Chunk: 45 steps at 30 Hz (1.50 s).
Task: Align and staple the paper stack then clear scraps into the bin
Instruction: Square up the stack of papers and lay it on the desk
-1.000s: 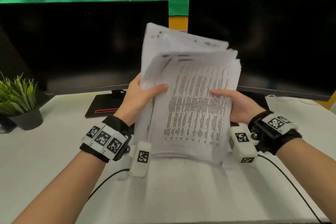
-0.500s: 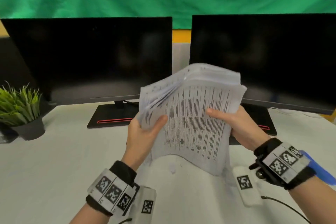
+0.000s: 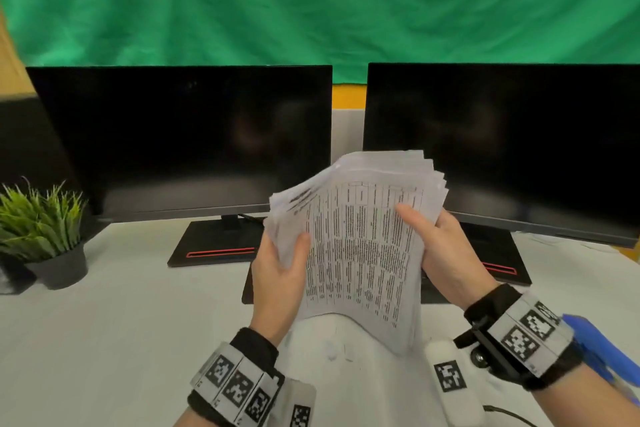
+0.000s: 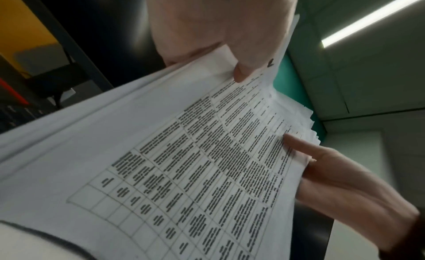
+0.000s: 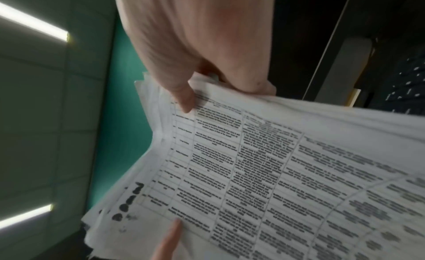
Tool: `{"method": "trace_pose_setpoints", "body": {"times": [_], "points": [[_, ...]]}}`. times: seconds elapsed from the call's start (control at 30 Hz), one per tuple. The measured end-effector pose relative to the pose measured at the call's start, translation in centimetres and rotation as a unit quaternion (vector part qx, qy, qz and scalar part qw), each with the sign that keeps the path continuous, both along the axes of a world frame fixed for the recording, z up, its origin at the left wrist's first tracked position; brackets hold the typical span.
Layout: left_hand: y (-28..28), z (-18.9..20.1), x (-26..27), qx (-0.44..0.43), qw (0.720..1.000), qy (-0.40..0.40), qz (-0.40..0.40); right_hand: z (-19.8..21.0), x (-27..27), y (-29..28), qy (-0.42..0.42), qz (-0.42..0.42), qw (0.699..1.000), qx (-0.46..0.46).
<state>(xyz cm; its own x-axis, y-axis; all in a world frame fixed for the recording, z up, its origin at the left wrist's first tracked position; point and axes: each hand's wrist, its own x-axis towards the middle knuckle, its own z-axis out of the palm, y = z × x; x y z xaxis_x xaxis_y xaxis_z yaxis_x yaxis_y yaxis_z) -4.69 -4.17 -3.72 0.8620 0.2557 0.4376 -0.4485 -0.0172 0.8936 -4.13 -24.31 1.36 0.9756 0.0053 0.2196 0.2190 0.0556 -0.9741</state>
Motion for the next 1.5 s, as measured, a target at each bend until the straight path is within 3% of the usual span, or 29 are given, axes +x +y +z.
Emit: {"method": "trace_pose_setpoints", "body": {"times": [0.2, 0.3, 0.33, 0.4, 0.43, 0.47, 0.5, 0.6, 0.7, 0.8, 0.83, 0.87, 0.93, 0.97, 1.03, 1.13, 1.33, 1.5], "points": [[0.2, -1.0, 0.9, 0.032, 0.999, 0.011, -0.009, -0.5, 0.6, -0.3, 0.0, 0.0, 0.998, -0.058], [0.1, -0.2, 1.9, 0.063, 0.998, 0.024, -0.006, 1.4, 0.3, -0.7, -0.109, -0.124, 0.977, -0.138], [0.0, 0.5, 2.1, 0.08, 0.997, 0.017, -0.001, 2.6, 0.0, -0.8, -0.18, -0.186, 0.942, -0.213], [-0.5, 2.3, 2.4, 0.141, 0.989, -0.029, 0.027, 5.0, -0.7, -0.8, -0.293, -0.264, 0.824, -0.407], [-0.9, 3.3, 2.5, 0.18, 0.981, -0.061, 0.04, 6.2, -1.2, -0.5, -0.306, -0.274, 0.763, -0.498], [-1.4, 4.3, 2.4, 0.217, 0.97, -0.096, 0.05, 7.3, -1.6, -0.2, -0.288, -0.265, 0.731, -0.559], [-1.9, 5.3, 2.3, 0.254, 0.956, -0.132, 0.06, 8.3, -1.9, 0.0, -0.252, -0.248, 0.73, -0.585], [-3.3, 8.0, 1.8, 0.342, 0.91, -0.215, 0.093, 10.8, -2.7, -0.7, -0.163, -0.193, 0.809, -0.53], [-3.7, 9.0, 1.6, 0.384, 0.878, -0.27, 0.092, 10.6, -2.9, -2.2, -0.171, -0.159, 0.859, -0.457], [-2.3, 8.3, 2.3, 0.412, 0.841, -0.251, 0.243, 8.3, -2.7, -4.0, -0.152, -0.144, 0.92, -0.331], [-1.5, 7.8, 2.5, 0.394, 0.847, -0.2, 0.297, 7.4, -2.7, -4.7, -0.13, -0.134, 0.942, -0.28], [-0.6, 7.1, 2.7, 0.346, 0.876, -0.131, 0.309, 6.5, -2.4, -5.4, -0.103, -0.121, 0.96, -0.229], [0.8, 6.4, 2.4, 0.179, 0.965, 0.029, 0.191, 4.4, -1.9, -6.6, -0.023, -0.096, 0.986, -0.133], [1.2, 6.1, 2.3, 0.087, 0.986, 0.103, 0.099, 3.4, -1.6, -6.9, 0.018, -0.082, 0.992, -0.091], [1.6, 5.2, 2.3, 0.016, 0.982, 0.184, -0.022, 1.4, -1.1, -7.0, 0.072, -0.067, 0.995, -0.035], [1.9, 3.8, 2.0, 0.079, 0.987, 0.142, 0.012, -0.9, -1.2, -6.2, 0.085, -0.058, 0.995, -0.013], [1.2, -0.2, -0.1, 0.002, 0.995, 0.102, -0.018, -4.6, -1.1, -4.5, 0.086, -0.061, 0.993, 0.059], [1.2, -0.6, -0.4, -0.004, 0.995, 0.102, -0.009, -5.1, -0.9, -4.4, 0.061, -0.084, 0.994, -0.028]]}}
